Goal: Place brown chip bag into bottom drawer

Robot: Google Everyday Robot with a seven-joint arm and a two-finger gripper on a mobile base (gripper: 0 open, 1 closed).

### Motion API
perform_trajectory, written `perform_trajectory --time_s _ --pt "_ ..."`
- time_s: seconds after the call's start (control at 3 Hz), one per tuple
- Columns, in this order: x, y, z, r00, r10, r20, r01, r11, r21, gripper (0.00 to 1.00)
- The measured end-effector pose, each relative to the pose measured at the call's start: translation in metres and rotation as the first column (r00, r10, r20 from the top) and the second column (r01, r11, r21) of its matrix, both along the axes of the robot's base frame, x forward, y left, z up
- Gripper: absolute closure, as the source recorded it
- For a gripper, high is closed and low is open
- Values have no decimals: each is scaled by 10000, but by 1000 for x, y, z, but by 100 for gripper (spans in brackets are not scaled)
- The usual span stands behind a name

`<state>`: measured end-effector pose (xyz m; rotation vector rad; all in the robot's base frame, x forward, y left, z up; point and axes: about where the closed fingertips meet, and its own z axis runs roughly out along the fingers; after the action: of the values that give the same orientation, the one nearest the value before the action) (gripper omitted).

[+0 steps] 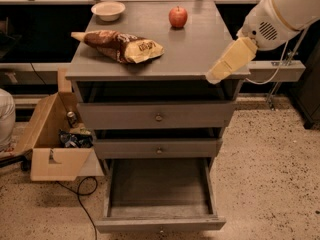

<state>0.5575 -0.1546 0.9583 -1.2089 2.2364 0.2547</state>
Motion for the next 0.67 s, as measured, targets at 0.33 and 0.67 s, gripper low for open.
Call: perform_trajectory --time_s 0.33,0.67 --pt "32 44 6 9990 91 429 -118 9979 631 0" --pt "68 88 2 9975 -404 574 341 9937 1070 0"
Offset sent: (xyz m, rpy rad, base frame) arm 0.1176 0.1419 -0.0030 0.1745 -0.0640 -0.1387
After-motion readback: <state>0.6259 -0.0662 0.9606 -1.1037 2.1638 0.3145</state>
